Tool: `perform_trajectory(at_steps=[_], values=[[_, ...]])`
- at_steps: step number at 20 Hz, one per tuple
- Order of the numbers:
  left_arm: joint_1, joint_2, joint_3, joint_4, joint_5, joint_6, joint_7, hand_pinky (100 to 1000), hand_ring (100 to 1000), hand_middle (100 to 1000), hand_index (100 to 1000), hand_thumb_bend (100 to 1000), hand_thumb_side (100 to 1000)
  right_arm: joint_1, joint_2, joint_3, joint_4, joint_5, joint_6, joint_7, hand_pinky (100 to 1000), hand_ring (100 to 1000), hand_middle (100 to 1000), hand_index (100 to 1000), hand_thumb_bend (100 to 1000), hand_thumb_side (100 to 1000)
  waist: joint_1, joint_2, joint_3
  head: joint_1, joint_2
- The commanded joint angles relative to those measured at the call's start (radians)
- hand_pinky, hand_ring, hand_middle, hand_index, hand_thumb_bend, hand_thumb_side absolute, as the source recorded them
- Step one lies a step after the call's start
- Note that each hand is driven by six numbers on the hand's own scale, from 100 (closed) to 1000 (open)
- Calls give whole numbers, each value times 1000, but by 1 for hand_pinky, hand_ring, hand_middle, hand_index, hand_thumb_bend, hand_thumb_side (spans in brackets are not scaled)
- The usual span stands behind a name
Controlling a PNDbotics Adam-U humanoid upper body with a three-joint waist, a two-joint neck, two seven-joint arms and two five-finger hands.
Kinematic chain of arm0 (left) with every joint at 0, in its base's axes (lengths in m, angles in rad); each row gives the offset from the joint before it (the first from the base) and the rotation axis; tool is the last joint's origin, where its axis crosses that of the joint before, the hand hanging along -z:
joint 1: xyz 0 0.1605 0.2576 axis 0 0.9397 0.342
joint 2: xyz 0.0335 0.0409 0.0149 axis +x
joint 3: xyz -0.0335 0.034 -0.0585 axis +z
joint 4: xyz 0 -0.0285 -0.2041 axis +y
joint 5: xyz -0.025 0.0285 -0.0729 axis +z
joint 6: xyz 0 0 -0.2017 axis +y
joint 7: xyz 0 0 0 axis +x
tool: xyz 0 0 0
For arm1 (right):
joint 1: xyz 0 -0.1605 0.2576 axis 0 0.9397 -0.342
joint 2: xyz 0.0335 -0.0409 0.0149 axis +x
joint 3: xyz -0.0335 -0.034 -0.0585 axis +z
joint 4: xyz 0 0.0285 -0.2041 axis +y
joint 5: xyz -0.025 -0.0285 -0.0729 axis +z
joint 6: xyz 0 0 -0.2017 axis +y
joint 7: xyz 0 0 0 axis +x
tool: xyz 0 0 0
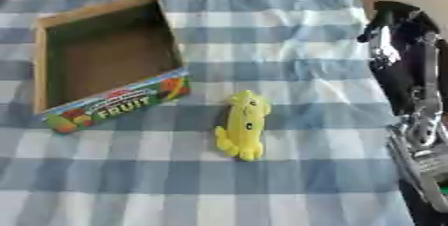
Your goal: Pick up objects on the table and place them in the box.
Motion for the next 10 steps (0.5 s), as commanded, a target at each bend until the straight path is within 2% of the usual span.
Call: perform_trajectory(at_steps=[1, 5, 7, 10], values=[[-5, 11, 3, -20, -1, -3, -2, 636, 663, 652, 876, 100, 696, -4, -21, -5, -20, 1, -4, 4, 733, 485, 452, 717, 100, 545, -1, -21, 0, 3, -5], [-6, 12, 2, -20, 0, -3, -3, 636, 663, 652, 876, 100, 696, -10, -46, 0, -20, 5, -8, 5, 734, 494, 461, 728, 100, 574, -2, -22, 1, 11, -5], [-6, 14, 1, -20, 0, -3, -4, 636, 663, 652, 876, 100, 696, -14, -83, 2, -20, 42, -11, 7, 740, 508, 475, 746, 100, 634, -2, -23, 2, 16, -4], [-6, 16, -1, -20, 0, -2, -6, 636, 664, 652, 876, 100, 696, -25, -161, 17, -20, 146, -7, 12, 750, 535, 503, 779, 100, 787, -4, -25, 3, 20, -3]])
